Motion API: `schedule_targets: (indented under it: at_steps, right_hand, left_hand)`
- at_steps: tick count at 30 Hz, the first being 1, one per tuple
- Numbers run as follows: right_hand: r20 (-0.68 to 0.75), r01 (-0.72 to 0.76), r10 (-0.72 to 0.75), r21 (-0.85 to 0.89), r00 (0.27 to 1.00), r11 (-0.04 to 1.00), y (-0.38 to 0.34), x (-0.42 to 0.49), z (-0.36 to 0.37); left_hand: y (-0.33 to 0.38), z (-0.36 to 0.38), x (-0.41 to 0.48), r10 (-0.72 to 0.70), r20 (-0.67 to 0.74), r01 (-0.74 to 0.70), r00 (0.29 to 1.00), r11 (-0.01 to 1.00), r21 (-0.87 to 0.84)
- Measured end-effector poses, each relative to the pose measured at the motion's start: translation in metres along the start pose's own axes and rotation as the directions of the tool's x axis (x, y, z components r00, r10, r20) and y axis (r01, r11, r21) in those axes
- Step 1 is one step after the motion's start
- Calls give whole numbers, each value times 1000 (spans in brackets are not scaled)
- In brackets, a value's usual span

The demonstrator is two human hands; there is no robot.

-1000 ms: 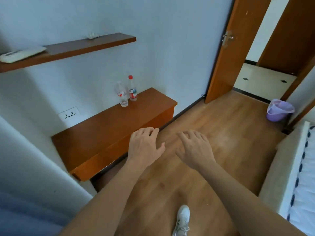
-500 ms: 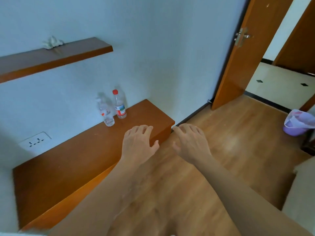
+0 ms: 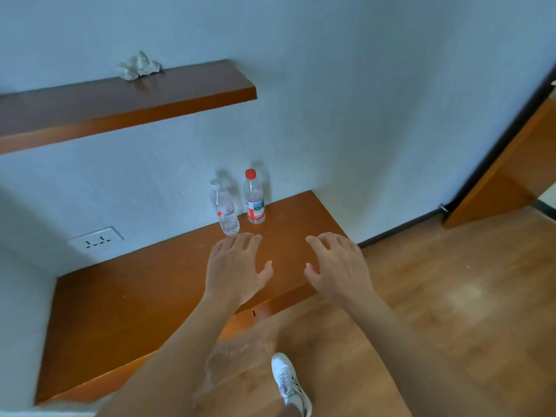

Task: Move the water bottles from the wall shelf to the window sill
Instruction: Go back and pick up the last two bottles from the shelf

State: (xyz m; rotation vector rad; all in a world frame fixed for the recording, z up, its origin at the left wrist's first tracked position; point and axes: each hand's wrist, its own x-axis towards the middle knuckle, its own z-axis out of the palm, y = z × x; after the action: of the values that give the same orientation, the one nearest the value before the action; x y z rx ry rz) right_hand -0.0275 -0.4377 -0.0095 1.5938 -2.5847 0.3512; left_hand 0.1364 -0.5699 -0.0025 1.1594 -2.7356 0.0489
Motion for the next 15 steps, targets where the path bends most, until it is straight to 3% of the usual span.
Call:
schedule_targets:
  at_steps: [9, 15]
  right_hand:
    - [85, 140, -141, 20, 986, 990, -6, 133, 53]
    - [116, 155, -165, 95, 979, 983, -4, 188, 78]
  left_hand:
    - [-64, 48, 65, -272, 93, 273, 958, 962, -6]
    - [-88, 61, 92, -397, 126, 403, 909, 914, -30]
